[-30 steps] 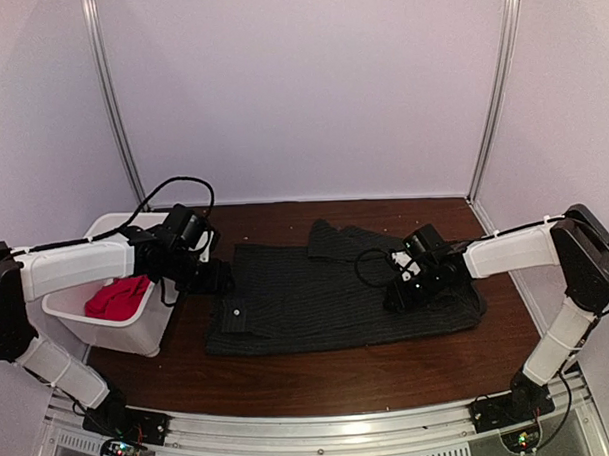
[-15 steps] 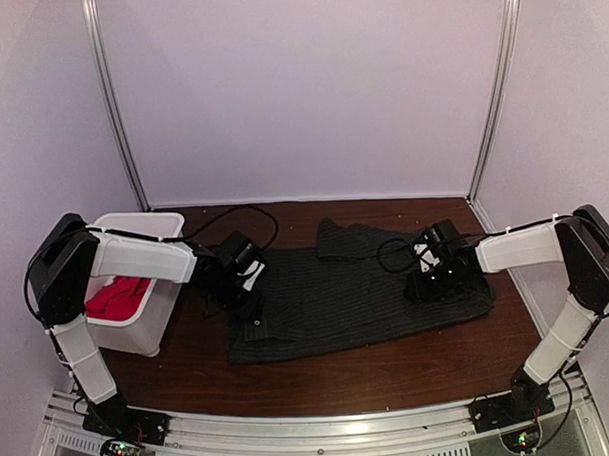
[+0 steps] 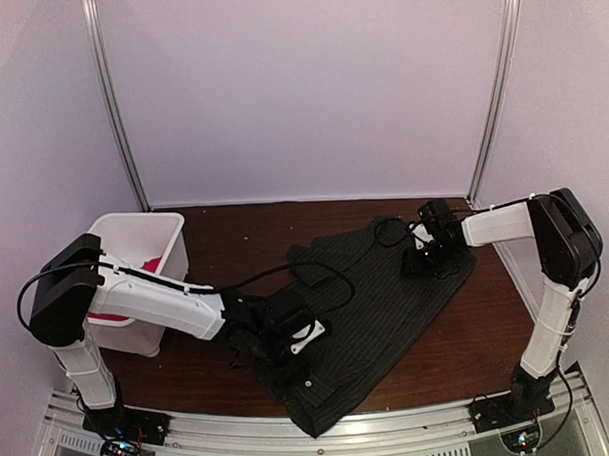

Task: Fold and stack the mixed laundry pile
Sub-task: Rotate the 1/3-folded shirt at the center of the board.

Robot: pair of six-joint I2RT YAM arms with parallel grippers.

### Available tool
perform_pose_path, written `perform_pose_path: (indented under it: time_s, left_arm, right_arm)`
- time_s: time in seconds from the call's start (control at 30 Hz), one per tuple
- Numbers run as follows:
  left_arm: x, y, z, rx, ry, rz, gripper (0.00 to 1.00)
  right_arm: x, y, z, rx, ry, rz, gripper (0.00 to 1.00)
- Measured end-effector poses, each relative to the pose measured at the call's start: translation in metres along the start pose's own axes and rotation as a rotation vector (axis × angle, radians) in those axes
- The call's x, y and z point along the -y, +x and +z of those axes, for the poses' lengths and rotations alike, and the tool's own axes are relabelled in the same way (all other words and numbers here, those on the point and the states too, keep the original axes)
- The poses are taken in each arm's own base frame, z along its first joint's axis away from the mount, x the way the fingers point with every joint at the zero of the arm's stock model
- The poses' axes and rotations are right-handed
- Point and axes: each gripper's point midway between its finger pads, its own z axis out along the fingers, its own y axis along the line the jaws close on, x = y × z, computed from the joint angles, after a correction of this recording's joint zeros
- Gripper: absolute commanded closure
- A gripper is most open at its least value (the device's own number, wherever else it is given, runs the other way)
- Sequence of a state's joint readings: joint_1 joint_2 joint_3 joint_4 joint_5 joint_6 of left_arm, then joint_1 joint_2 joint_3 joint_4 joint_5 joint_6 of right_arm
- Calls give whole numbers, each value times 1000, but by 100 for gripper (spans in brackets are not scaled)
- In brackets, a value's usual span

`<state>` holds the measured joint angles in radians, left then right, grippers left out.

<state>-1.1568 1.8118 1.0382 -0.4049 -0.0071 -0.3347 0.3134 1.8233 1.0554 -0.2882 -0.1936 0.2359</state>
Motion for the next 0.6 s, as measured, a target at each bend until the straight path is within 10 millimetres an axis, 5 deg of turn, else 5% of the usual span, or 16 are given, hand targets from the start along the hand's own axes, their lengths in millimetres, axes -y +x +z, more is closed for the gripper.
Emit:
perform_pose_path:
  time_s: [0.1,0.17,0.23,0.47,0.6]
  left_arm:
    - [24,6,-7,-17,64,37,46]
    - [15,2,-16,-9,77,2,46]
    - [-7,-11,-28,32,69,-63,45]
    - [-135,-66,-78,266,-52,-387,38]
    - [-165,-74,-75,279,-100,-452,38]
  right_arm:
    - [-17,-15,8,1,-75,-28,51]
    - [-28,-22,10,7,-119,-44,51]
    - [-38,-27,7,15,-163,-65,50]
    - [-68,-51,-34,119,-292,-79,50]
    - [-83,-53,-58,162,-339,-76,50]
